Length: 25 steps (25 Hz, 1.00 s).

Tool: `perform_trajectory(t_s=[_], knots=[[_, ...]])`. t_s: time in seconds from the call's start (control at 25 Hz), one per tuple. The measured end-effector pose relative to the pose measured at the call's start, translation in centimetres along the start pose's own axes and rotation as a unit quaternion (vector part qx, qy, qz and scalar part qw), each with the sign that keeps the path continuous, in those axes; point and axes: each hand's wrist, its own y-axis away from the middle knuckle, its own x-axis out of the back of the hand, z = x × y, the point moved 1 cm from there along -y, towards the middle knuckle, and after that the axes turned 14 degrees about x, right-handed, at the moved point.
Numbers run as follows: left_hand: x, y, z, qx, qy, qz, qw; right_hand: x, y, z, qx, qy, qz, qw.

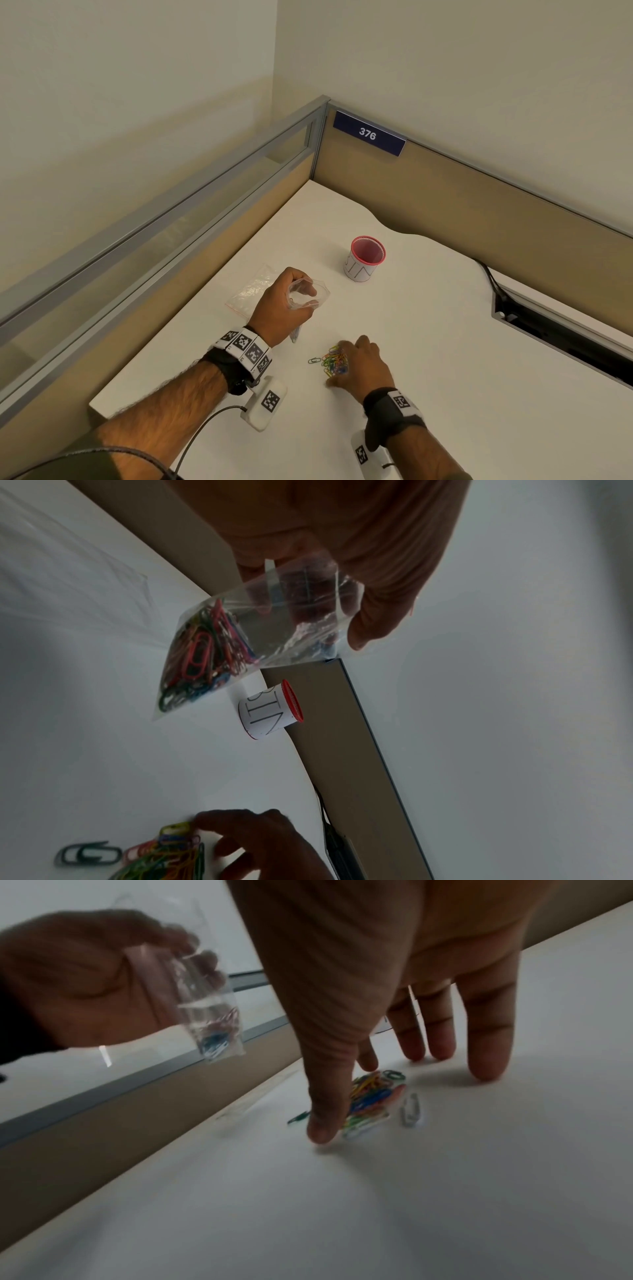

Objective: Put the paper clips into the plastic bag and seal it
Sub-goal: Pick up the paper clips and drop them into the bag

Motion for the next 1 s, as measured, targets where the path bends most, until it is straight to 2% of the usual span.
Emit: perform_trajectory(t_s=[0.2,0.32,0.48,0.72,0.88,1.0], knots=[[0.0,0.0,0.1,-0.003,-0.003,-0.001,1.0,-0.6,-1.6,-1.7,-0.001,0.037,0.044,0.998],[0.3,0.0,0.1,-0.002,-0.001,0.005,1.0,-0.2,-2.0,-2.0,-0.008,0.013,0.05,0.999],[0.2,0.0,0.1,0.005,-0.005,0.009,1.0,-0.6,-2.2,-3.1,0.024,0.025,0.036,0.999],[0.4,0.0,0.4,0.002,-0.004,0.005,1.0,-0.7,-2.3,-2.9,0.063,0.066,0.057,0.994],[0.4,-0.1,0.3,0.002,-0.006,0.004,1.0,0.4,-2.4,-1.5,0.027,0.005,0.074,0.997],[0.2,-0.1,0.3,0.004,-0.007,0.002,1.0,2.3,-1.7,-0.6,-0.015,-0.101,0.136,0.985]])
